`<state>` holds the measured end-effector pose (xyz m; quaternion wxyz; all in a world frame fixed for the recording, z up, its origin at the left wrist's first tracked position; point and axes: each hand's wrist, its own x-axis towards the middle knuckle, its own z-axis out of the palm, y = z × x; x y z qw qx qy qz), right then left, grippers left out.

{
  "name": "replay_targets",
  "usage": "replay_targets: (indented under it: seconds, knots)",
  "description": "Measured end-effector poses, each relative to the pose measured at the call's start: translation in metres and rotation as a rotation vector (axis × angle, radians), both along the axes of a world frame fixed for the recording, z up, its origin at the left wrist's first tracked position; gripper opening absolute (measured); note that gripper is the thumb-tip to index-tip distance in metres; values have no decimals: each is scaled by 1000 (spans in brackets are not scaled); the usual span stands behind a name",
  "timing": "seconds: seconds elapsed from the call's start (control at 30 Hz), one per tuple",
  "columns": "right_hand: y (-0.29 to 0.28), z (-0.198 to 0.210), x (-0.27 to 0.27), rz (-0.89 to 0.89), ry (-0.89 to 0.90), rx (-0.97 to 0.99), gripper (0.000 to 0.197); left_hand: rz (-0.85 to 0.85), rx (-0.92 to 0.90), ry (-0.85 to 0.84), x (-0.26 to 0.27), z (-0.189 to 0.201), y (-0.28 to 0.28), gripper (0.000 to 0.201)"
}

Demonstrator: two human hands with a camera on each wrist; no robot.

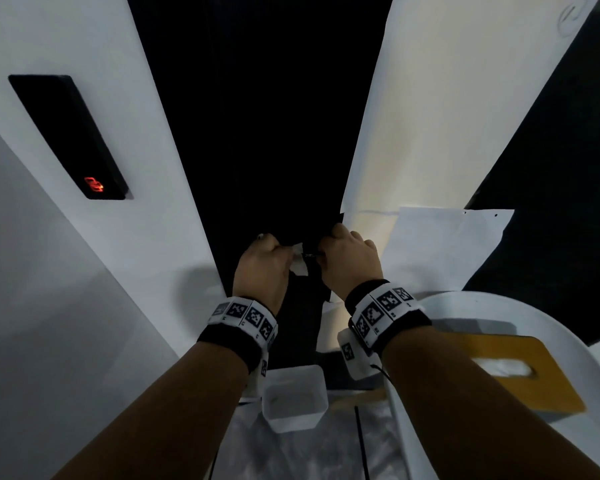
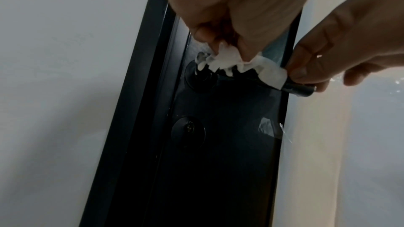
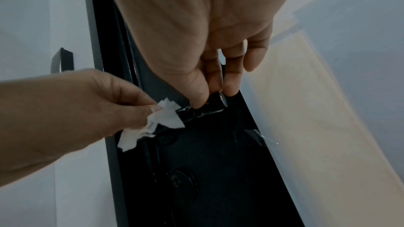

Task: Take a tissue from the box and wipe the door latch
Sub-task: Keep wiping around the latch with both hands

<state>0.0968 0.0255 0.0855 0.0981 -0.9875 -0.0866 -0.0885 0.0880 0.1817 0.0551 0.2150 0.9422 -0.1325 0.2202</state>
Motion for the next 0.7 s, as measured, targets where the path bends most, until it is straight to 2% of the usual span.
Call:
replay_targets:
  seconds: [0.17, 0.27, 0.43, 0.53, 0.63, 0.7]
  knots:
    - [-5, -3, 3, 51, 5, 24, 22, 148, -59, 40, 1, 4, -4, 11]
    - [-7, -5, 4, 72, -2, 22, 21, 109, -91, 7, -2, 0, -6, 27]
    - [-10, -6, 4, 94, -18, 21, 19, 149, 11, 82, -3, -3, -5, 16]
    - [-10, -7, 4, 100, -28, 28, 19, 173, -95, 95, 0, -4, -4, 23]
    - [-11, -7, 3, 103, -34, 31, 19, 200, -37, 78, -4, 2, -6, 15]
    - [-11, -7, 3, 104, -32, 28, 20, 195, -15, 57, -8, 4, -8, 21]
